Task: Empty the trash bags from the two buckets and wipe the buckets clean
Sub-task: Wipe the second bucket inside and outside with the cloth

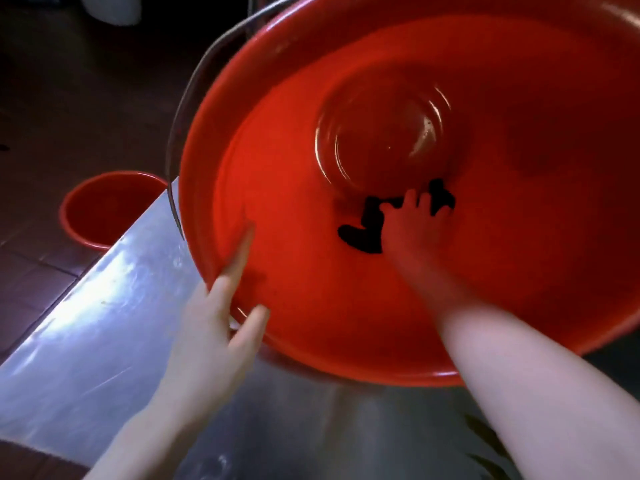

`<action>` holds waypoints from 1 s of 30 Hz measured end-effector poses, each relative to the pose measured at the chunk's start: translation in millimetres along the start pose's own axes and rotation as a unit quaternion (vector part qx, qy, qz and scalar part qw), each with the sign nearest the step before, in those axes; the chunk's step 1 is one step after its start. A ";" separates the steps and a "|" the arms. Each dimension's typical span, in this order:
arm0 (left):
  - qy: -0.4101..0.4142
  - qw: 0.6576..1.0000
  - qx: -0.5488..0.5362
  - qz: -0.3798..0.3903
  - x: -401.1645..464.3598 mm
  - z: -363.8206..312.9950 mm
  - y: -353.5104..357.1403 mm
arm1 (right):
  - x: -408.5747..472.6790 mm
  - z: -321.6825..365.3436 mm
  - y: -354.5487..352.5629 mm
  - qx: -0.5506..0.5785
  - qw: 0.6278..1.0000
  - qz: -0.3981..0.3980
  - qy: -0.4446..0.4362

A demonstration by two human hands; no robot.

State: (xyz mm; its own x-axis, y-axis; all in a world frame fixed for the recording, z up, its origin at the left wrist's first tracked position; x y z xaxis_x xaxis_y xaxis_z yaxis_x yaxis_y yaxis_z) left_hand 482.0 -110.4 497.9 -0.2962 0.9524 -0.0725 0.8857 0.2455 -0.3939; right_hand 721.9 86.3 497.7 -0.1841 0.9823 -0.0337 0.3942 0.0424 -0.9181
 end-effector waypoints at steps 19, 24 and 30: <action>-0.117 0.956 -0.244 0.110 -35.8 11.6 22.3 | -23.9 63.3 1.6 0.253 0.967 0.031 0.020; -0.149 0.936 -0.292 0.129 -25.0 4.4 20.5 | -148.1 102.4 -58.5 0.343 0.912 -0.033 -0.225; -0.168 0.918 -0.330 0.144 -43.5 -1.0 28.7 | -55.1 58.2 -16.4 0.190 0.977 0.021 -0.098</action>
State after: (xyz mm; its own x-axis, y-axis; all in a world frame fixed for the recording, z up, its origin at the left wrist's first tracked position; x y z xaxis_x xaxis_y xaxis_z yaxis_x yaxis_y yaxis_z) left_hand 520.7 -144.6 490.7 -0.0105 0.9126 -0.4088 0.9352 0.1537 0.3189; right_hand 673.1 20.8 491.6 -0.3577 0.9267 -0.1153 0.0494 -0.1045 -0.9933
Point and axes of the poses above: each hand's wrist, its own x-axis towards the middle knuckle, its own y-axis out of the palm, z = x × y, the point moved 7 cm from there along x, towards the middle knuckle, and after that the axes turned 14 degrees about -y, right-handed, at the moved point
